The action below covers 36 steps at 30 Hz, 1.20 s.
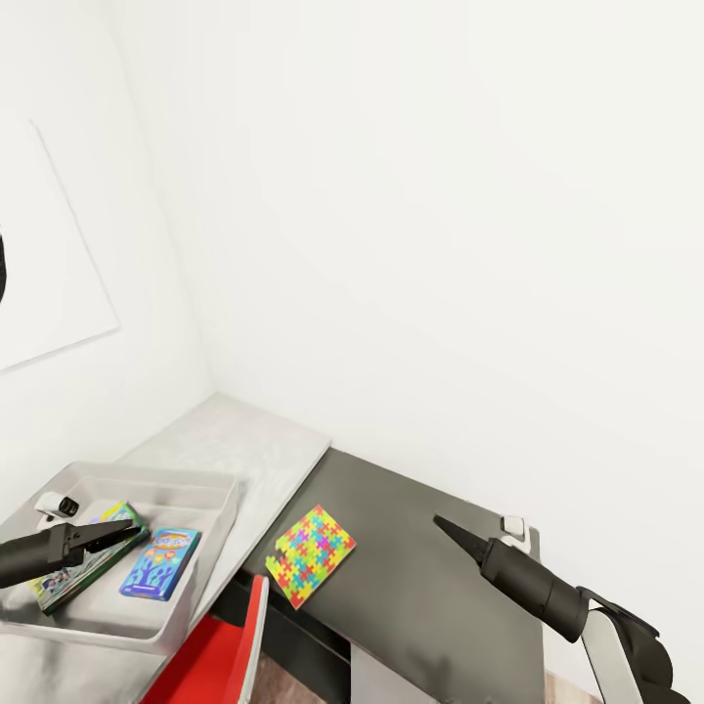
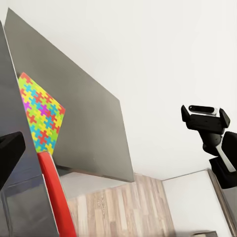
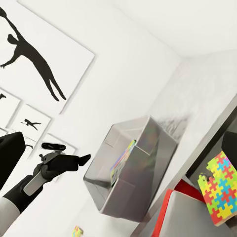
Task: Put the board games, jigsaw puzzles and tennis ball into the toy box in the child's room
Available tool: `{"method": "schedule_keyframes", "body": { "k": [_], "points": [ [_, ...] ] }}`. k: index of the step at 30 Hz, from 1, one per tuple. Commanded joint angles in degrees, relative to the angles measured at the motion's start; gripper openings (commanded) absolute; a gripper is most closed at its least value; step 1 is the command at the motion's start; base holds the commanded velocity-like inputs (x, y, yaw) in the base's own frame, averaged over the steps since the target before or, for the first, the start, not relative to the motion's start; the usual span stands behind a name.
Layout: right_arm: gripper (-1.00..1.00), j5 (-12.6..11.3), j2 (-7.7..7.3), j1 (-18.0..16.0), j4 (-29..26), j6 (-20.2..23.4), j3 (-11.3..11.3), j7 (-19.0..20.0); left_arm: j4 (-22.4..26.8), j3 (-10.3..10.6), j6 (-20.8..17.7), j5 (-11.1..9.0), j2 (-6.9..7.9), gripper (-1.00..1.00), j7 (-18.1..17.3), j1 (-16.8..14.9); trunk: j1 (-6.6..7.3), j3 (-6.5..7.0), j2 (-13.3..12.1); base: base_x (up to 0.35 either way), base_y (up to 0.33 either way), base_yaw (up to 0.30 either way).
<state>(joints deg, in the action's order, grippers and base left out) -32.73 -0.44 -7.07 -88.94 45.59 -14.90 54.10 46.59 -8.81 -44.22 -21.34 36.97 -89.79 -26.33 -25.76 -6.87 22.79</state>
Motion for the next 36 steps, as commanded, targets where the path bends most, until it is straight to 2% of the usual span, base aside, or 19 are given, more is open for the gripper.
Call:
{"method": "schedule_keyframes", "body": {
  "k": [1, 16, 21, 31, 36],
  "points": [
    [1.00, -0.15, 0.00, -0.05, -0.01, 0.32, -0.04, 0.09, 0.03, 0.02, -0.61, -0.01, -0.01, 1.00, -0.21, -0.04, -0.02, -0.13, 0.13, -0.207, 0.000, 0.000],
    [1.00, -0.19, 0.00, -0.05, -0.01, 0.29, -0.04, 0.13, 0.15, 0.10, -0.61, 0.05, -0.05, 1.00, -0.21, -0.04, -0.02, 0.16, 0.13, -0.066, 0.000, 0.013],
    [1.00, -0.22, 0.00, -0.05, -0.01, 0.29, -0.04, 0.13, 0.17, 0.11, -0.61, 0.07, -0.05, 1.00, -0.21, -0.04, -0.02, 0.57, 0.13, -0.090, 0.000, 0.117],
    [1.00, -0.23, 0.00, -0.05, -0.08, 0.29, -0.04, 0.13, 0.33, 0.14, -0.61, 0.07, -0.02, 1.00, -0.21, -0.04, -0.02, 1.44, 0.13, -0.258, 0.000, 0.154],
    [1.00, -0.23, 0.00, -0.05, -0.09, 0.29, -0.04, 0.13, 2.31, 0.18, -0.61, 0.01, -0.05, 1.00, -0.21, 0.07, -0.02, 1.88, 0.13, -0.056, 0.000, 0.160]
  ]
}}
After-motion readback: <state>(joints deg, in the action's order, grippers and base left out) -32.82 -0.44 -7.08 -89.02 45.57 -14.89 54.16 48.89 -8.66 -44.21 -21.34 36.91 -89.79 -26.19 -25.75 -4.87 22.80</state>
